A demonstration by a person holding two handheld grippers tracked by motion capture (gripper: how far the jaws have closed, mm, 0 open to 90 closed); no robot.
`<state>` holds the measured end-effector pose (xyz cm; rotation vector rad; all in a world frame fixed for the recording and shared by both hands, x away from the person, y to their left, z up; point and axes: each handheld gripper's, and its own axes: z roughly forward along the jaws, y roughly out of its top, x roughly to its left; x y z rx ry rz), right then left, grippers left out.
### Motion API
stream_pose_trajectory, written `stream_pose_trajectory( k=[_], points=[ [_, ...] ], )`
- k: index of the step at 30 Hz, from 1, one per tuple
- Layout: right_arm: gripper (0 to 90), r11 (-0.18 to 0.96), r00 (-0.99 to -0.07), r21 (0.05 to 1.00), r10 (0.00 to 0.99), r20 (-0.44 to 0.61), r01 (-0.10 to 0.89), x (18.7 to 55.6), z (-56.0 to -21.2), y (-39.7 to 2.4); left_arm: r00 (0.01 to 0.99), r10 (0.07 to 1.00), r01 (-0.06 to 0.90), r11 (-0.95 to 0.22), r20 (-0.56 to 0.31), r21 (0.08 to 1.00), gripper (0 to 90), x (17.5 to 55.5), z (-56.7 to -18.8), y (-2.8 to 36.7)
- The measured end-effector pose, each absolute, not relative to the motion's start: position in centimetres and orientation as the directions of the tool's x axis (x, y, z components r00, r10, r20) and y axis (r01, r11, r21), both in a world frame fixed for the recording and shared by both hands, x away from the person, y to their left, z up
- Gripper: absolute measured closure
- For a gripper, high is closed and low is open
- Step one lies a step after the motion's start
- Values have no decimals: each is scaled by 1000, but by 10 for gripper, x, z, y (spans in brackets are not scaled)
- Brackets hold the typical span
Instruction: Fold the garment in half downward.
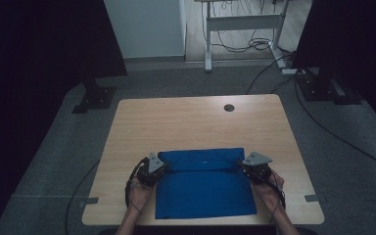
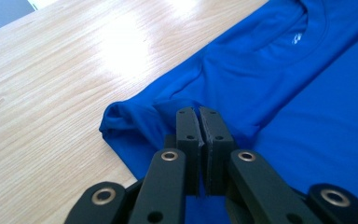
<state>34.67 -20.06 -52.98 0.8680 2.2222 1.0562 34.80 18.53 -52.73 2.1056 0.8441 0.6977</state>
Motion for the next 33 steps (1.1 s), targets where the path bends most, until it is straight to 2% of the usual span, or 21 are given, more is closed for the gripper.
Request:
stream_pose_trajectory(
  k=[21, 27, 33],
  points=[
    [873, 461, -675, 834, 722, -153, 304, 289, -522, -212, 668, 725, 321, -486, 169, 813, 873, 293, -524, 191],
    [873, 460, -679, 822, 723, -128, 335, 279, -527, -214, 673, 726, 356, -486, 142, 798, 872, 282, -533, 194],
    [872, 464, -684, 790, 725, -78, 401, 276, -547, -218, 664, 738, 393, -480, 119, 784, 871, 275, -544, 197]
  ],
)
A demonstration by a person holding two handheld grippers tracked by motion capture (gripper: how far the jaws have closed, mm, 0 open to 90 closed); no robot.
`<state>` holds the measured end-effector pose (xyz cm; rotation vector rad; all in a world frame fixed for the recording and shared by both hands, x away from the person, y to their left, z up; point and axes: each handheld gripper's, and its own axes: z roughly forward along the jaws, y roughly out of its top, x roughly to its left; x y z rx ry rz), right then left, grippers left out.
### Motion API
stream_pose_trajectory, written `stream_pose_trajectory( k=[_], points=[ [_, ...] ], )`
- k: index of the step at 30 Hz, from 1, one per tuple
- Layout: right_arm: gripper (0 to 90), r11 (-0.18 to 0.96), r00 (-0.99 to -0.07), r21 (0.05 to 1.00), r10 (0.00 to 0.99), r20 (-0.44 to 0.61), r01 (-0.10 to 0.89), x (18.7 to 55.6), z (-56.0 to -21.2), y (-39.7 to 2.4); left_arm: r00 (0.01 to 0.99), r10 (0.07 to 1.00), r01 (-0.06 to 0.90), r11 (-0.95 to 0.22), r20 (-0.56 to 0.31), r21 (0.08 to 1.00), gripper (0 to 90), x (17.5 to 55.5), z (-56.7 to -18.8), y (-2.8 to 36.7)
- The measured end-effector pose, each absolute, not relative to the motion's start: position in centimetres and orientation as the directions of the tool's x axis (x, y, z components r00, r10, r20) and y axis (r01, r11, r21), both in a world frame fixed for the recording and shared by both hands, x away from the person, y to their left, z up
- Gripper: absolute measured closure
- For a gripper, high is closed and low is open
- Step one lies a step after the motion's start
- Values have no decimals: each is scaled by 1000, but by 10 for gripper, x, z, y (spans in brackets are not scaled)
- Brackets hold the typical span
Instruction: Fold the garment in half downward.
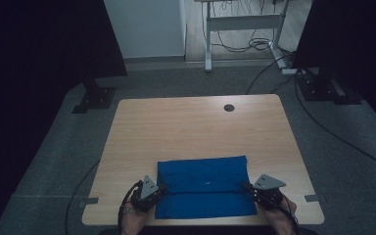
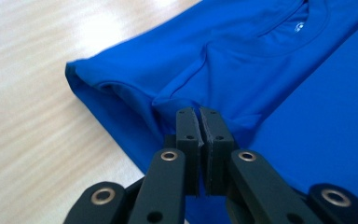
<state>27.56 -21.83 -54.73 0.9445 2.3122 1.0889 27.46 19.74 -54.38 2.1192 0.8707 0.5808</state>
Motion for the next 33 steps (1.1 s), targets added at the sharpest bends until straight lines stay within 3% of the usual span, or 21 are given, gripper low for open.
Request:
stream_pose_trajectory(
  k=[7, 10, 12, 15, 19, 23, 27, 33],
  points=[
    [871, 470, -683, 773, 727, -66, 426, 278, -556, -219, 662, 741, 407, -483, 114, 775, 834, 275, -552, 200],
    [863, 457, -682, 776, 729, -47, 434, 279, -557, -221, 652, 754, 424, -449, 78, 787, 767, 277, -553, 204],
    [841, 452, -681, 778, 731, -44, 436, 280, -557, -222, 639, 768, 445, -428, 57, 786, 677, 281, -553, 208],
    [754, 435, -680, 782, 733, -19, 447, 281, -558, -223, 622, 782, 467, -411, 40, 783, 543, 285, -553, 212],
    [564, 389, -690, 788, 721, 62, 477, 283, -560, -224, 606, 795, 505, -385, 0, 773, 321, 291, -554, 217],
    [410, 386, -699, 786, 711, 80, 482, 285, -560, -222, 607, 794, 515, -374, -21, 771, 212, 293, -553, 222],
    [334, 383, -701, 792, 709, 79, 476, 285, -559, -219, 606, 796, 508, -367, -20, 779, 199, 293, -548, 225],
    [307, 366, -697, 807, 713, 77, 463, 284, -553, -220, 618, 786, 486, -361, -21, 796, 197, 294, -540, 225]
  ],
)
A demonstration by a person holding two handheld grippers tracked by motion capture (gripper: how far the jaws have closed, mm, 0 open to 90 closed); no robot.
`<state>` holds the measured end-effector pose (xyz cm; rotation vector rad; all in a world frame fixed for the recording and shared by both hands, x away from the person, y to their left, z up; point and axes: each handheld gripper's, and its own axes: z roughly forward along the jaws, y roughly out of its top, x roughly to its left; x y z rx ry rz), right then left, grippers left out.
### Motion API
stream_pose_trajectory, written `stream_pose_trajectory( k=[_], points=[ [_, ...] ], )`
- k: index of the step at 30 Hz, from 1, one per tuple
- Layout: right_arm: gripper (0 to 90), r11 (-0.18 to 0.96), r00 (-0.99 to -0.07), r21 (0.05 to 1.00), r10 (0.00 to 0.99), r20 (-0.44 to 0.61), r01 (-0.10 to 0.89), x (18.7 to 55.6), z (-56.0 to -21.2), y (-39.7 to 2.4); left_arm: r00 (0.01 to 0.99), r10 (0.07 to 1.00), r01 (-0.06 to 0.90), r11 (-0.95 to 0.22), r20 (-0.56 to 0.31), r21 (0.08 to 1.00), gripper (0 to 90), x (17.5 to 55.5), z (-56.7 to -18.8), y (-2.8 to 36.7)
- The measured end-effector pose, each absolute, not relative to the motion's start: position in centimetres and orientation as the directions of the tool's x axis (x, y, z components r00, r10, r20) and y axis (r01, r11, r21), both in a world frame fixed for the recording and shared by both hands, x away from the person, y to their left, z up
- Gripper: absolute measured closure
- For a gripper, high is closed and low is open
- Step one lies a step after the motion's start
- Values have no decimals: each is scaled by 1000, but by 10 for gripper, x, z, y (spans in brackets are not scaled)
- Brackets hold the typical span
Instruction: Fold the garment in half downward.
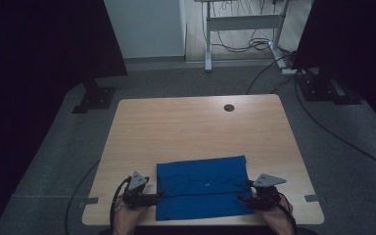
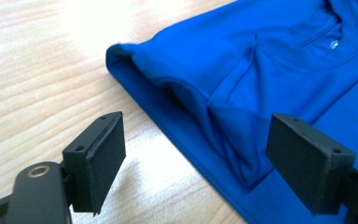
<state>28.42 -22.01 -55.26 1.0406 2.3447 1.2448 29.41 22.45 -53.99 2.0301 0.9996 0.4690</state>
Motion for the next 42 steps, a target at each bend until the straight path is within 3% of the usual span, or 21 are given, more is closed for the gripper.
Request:
stream_pose_trajectory(
  k=[9, 26, 35, 42],
  points=[
    [298, 348, -673, 819, 737, 61, 455, 292, -543, -224, 663, 749, 437, -385, -2, 813, 199, 301, -529, 207],
    [310, 377, -725, 832, 688, 43, 407, 317, -541, -194, 741, 671, 378, -457, 33, 805, 255, 328, -531, 167],
    [397, 411, -760, 822, 649, 39, 394, 332, -543, -174, 781, 622, 352, -515, 58, 781, 354, 340, -536, 146],
    [544, 453, -781, 809, 625, 10, 374, 341, -547, -161, 787, 615, 369, -529, 46, 765, 469, 348, -541, 136]
  ],
)
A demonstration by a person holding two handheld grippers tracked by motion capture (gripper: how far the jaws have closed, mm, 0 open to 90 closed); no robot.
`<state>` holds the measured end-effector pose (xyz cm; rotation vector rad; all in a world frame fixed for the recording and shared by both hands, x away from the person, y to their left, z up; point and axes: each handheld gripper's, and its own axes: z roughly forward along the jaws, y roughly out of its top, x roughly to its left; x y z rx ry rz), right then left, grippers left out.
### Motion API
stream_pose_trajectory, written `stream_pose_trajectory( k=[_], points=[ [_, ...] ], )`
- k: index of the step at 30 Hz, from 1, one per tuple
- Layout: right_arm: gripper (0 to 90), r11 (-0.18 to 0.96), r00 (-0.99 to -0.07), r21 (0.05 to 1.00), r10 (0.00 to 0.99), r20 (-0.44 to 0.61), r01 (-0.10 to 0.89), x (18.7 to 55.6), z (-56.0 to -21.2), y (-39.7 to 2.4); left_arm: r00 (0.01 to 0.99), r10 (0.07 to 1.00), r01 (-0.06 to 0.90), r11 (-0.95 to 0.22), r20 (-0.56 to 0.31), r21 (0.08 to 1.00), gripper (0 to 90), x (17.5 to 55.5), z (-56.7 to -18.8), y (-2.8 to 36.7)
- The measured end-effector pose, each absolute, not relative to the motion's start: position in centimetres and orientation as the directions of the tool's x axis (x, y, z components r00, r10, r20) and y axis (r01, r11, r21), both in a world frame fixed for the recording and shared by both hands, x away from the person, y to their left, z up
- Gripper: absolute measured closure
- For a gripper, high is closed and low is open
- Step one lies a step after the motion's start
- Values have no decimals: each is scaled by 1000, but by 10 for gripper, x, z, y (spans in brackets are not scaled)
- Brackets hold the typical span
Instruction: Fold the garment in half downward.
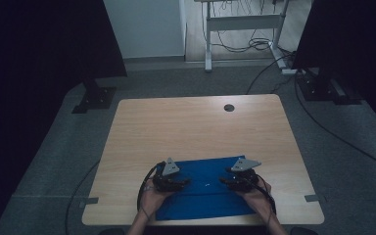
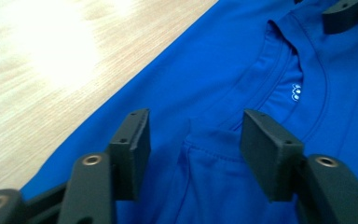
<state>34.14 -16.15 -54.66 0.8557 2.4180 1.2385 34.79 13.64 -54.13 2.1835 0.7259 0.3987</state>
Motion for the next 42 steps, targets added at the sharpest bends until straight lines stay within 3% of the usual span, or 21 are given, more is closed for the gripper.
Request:
stream_pose_trajectory(
  k=[5, 9, 14, 25, 26, 29, 32, 35, 40, 42],
  points=[
    [634, 487, -790, 789, 613, -2, 376, 347, -551, -155, 792, 609, 382, -542, 36, 749, 598, 349, -545, 133],
    [795, 508, -795, 779, 606, -20, 367, 345, -549, -152, 793, 607, 380, -553, 46, 741, 699, 348, -547, 132],
    [896, 517, -809, 772, 587, -4, 371, 343, -548, -150, 788, 613, 373, -539, 49, 756, 804, 345, -544, 134],
    [897, 457, -797, 812, 604, 18, 364, 337, -537, -161, 793, 608, 351, -502, 34, 790, 853, 335, -532, 136],
    [878, 459, -793, 811, 610, 9, 363, 336, -537, -162, 794, 607, 350, -503, 35, 790, 853, 334, -532, 136],
    [691, 458, -777, 807, 630, 2, 373, 342, -540, -163, 794, 608, 357, -502, 28, 788, 853, 334, -533, 135],
    [634, 472, -768, 793, 640, -9, 385, 349, -546, -160, 794, 607, 366, -504, 20, 783, 853, 335, -536, 135],
    [655, 496, -774, 776, 633, -16, 390, 354, -552, -157, 793, 609, 372, -504, 15, 780, 853, 335, -539, 136],
    [837, 517, -777, 770, 628, -44, 374, 353, -551, -154, 791, 612, 375, -497, 10, 783, 853, 335, -540, 136],
    [853, 517, -778, 772, 627, -46, 371, 352, -550, -155, 790, 613, 373, -495, 11, 785, 853, 335, -539, 136]
  ],
)
